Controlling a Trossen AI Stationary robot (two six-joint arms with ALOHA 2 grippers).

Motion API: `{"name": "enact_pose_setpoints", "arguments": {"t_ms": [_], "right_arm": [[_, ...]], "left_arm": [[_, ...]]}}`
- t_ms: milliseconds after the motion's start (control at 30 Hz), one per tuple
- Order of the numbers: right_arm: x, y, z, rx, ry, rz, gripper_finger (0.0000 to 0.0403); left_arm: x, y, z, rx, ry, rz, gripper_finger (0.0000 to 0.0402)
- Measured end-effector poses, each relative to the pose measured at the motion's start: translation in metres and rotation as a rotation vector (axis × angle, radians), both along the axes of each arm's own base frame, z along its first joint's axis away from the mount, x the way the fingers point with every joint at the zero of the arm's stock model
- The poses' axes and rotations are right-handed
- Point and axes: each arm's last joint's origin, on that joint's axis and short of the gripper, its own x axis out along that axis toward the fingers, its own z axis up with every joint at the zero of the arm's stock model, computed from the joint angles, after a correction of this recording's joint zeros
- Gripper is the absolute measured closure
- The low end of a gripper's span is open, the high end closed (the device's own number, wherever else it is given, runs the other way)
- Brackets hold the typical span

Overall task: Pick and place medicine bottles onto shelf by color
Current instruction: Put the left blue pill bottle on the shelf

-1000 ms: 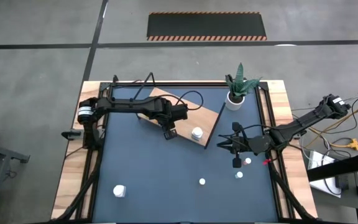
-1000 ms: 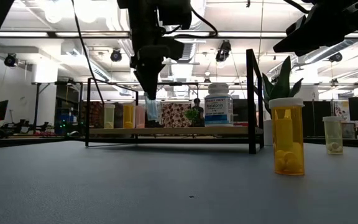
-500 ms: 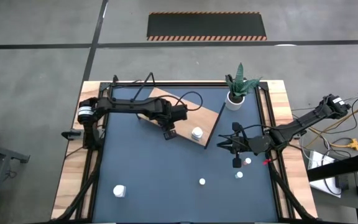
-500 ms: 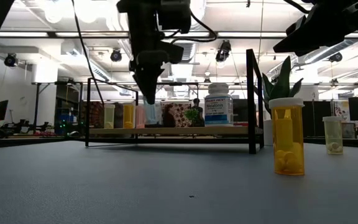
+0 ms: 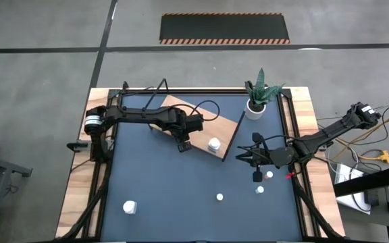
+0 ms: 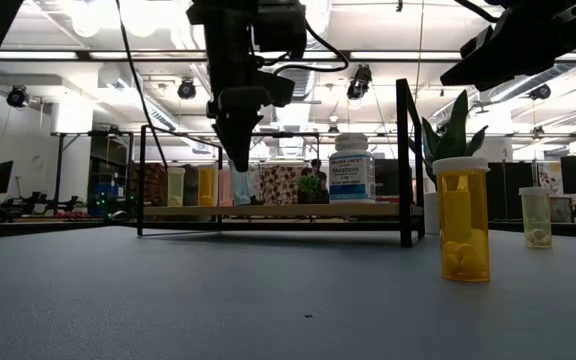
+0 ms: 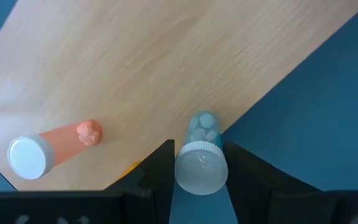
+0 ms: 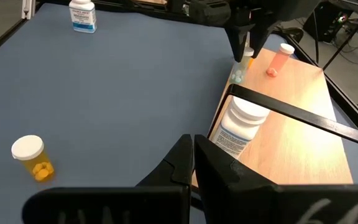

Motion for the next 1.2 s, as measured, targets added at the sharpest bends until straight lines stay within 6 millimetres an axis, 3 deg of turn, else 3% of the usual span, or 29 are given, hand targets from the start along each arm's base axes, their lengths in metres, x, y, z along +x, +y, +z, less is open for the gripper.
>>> {"name": "enact_pose_setpoints", "arguments": {"t_ms": [400, 867, 1200], "right_arm": [[0.0, 0.0, 0.0, -0.001, 0.001, 0.0, 0.0394], [0.0, 0.0, 0.0, -0.001, 0.003, 0.0, 0.0394], [0.0, 0.0, 0.0, -0.002, 0.005, 0.0, 0.0394]], "left_arm": [[0.0, 0.003, 0.0, -0.002, -0.008, 0.006, 0.0292], [0.001, 0.007, 0.001, 0.002, -0.022, 0.012, 0.0229], [-0.004, 0.004, 0.034, -0.025, -0.141, -0.026, 0.0229]]}}
